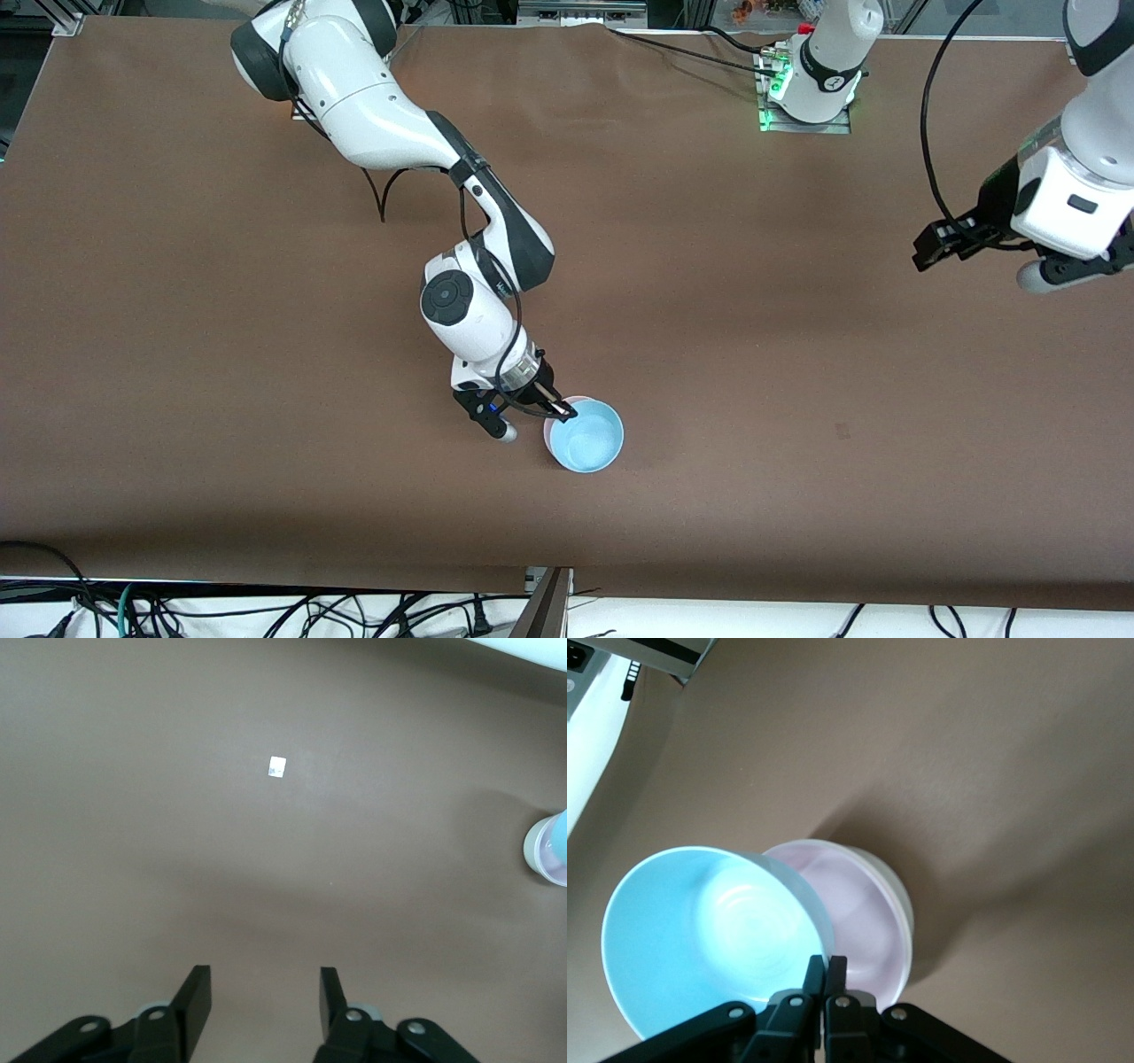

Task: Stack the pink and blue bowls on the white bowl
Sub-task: 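Lower the blue bowl onto the pink bowl and open the right gripper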

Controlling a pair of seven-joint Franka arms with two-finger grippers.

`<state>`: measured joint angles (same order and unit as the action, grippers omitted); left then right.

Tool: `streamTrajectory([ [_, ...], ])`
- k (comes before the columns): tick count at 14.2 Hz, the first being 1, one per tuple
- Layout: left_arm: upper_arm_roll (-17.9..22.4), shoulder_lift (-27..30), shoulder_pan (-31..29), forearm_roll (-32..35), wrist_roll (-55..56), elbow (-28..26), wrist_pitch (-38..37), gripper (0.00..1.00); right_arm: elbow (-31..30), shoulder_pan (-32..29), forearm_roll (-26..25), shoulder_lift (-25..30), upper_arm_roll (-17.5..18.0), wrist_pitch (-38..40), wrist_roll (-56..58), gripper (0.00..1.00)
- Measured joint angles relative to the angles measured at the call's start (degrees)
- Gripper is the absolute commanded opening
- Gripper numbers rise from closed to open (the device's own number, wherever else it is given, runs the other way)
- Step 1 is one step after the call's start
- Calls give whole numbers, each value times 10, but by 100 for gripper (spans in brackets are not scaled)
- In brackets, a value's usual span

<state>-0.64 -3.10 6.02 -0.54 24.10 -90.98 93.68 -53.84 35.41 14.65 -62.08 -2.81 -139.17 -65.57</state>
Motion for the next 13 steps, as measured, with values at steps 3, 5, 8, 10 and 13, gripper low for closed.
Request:
streamTrajectory([
  [3,0,26,-2,0,-5,-37,14,62,0,0,-20,0,0,24,1,0],
  [5,0,26,-2,0,-7,-39,17,64,1,0,-22,0,-2,47,2,0],
  [8,0,26,-2,0,-8,-39,19,65,3,-1,-22,0,-3,64,5,0],
  [10,0,26,-2,0,-9,-40,19,65,3,0,-22,0,-3,64,5,0],
  [13,0,26,-2,0,-9,-42,19,65,3,1,-22,0,-3,64,6,20],
])
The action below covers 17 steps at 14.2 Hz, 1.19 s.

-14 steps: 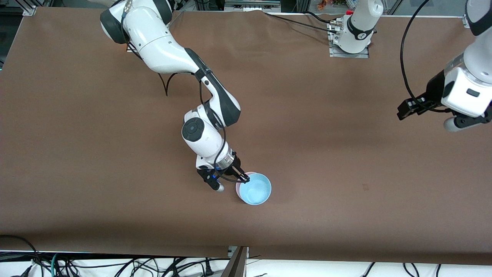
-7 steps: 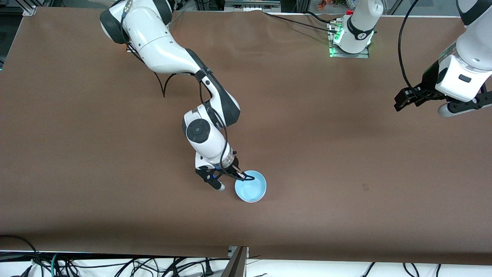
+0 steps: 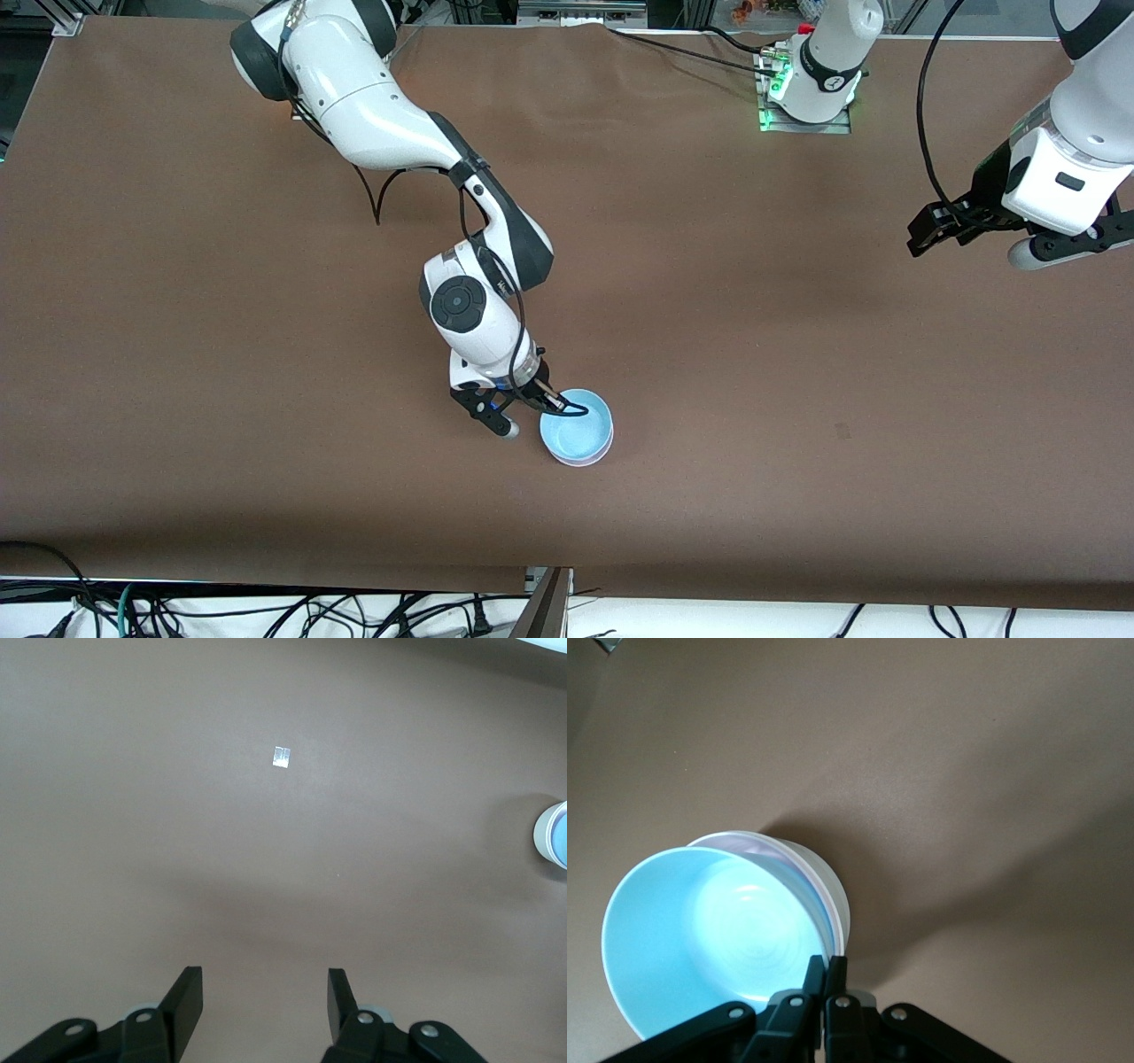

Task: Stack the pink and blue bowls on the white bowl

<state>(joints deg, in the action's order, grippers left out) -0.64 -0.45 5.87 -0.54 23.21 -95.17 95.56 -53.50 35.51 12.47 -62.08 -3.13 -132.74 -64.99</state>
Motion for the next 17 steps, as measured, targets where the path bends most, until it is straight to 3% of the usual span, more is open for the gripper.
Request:
streamTrajectory([
  [1,0,0,0,0,0,-1,0,66,0,0,0,0,0,0,0,40],
  [2,0,0,0,0,0,-2,0,67,1,0,0,0,1,0,0,54],
  [4,0,0,0,0,0,-4,1,75,2,0,0,0,2,0,0,74],
  [5,0,0,0,0,0,-5,1,83,2,0,0,0,2,0,0,75],
  [7,0,-1,0,0,0,-5,10,96,4,0,0,0,2,1,0,100],
  [11,-1,-9,0,0,-1,-3,22,100,35,-20,-1,28,-7,75,39,100],
  [15,-2,-10,0,0,-1,-2,22,100,39,-112,-2,129,-13,274,236,100],
  [17,-2,-12,0,0,-1,2,24,100,12,-148,-1,188,-33,359,340,100],
])
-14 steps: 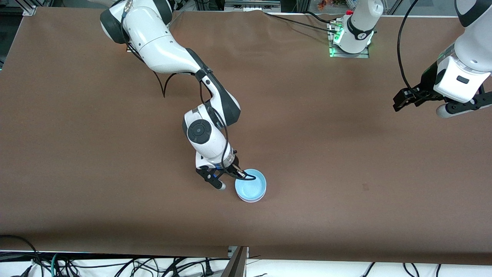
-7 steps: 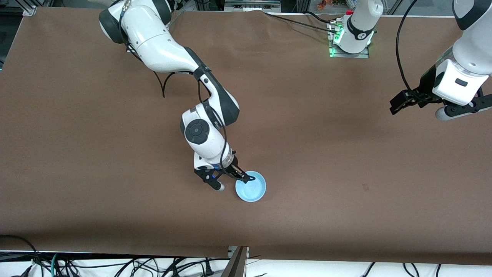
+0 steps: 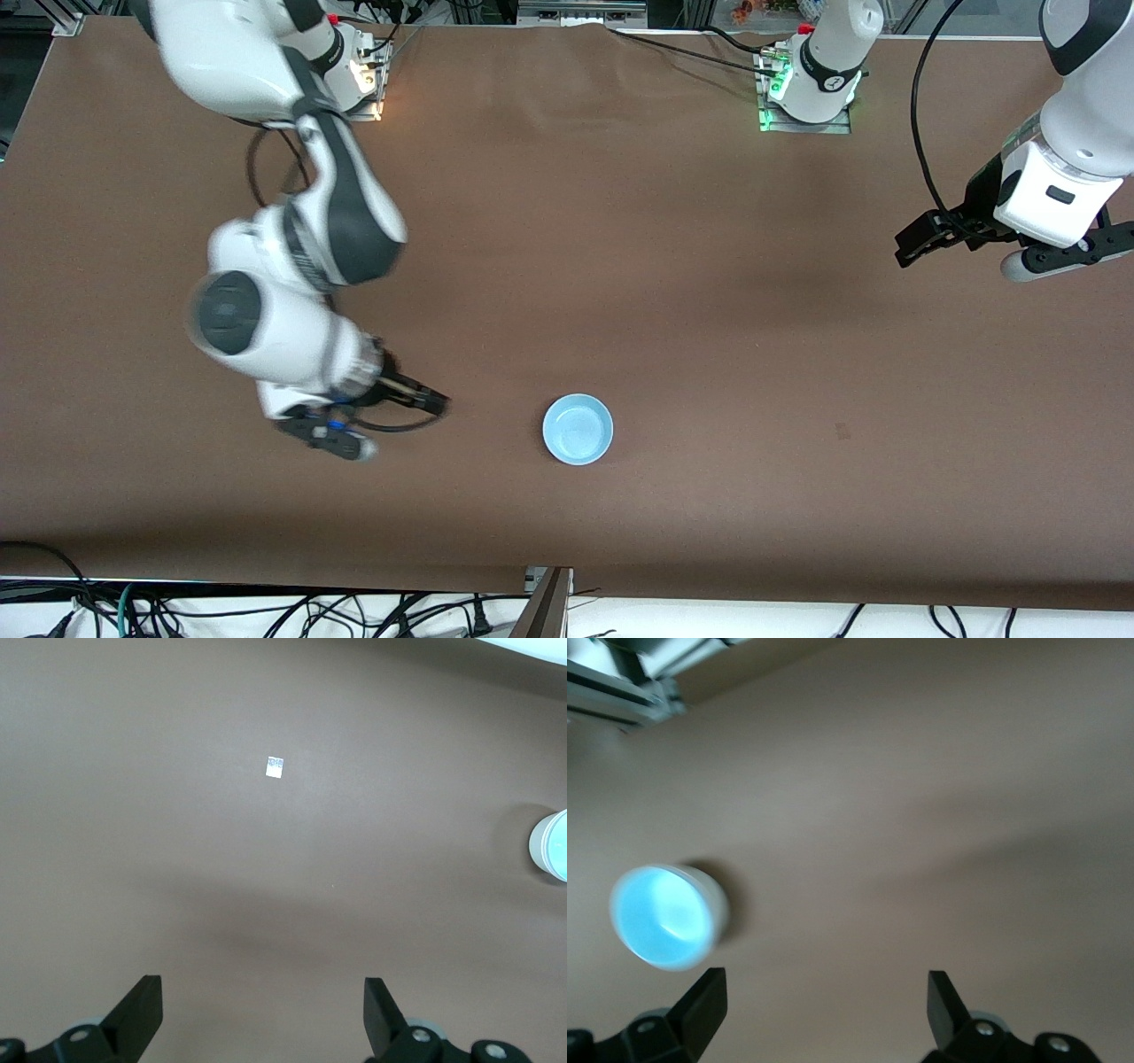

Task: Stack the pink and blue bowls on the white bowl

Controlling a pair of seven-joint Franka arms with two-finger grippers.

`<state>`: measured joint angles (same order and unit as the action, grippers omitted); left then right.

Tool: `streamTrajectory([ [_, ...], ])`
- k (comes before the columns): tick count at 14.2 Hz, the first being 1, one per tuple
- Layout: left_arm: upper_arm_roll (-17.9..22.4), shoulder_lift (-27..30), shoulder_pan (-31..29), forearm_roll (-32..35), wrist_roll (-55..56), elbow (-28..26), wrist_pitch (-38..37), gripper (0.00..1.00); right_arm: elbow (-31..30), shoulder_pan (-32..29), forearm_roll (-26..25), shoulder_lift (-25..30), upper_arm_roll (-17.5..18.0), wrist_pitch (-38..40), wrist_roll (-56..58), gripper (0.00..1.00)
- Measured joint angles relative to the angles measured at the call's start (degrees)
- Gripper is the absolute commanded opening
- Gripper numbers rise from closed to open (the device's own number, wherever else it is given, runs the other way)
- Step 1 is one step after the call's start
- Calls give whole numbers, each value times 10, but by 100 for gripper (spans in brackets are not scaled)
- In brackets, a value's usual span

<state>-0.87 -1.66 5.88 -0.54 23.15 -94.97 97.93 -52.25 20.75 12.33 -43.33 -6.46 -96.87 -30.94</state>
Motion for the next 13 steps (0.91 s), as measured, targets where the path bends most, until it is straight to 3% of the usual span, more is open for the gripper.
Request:
streamTrajectory([
  [2,-1,-6,0,0,0,12,0,100,-74,-14,0,78,-31,44,72,100],
  [4,-1,-12,0,0,-4,21,0,100,-196,-14,-4,182,-65,58,143,100],
  [8,0,-14,0,0,-56,23,0,100,-429,-14,-83,385,-91,52,216,100],
  [10,0,-15,0,0,-59,23,0,100,-478,-10,-102,427,-90,37,236,100],
  [13,0,-16,0,0,-60,23,0,100,-473,-1,-109,429,-85,23,244,100],
])
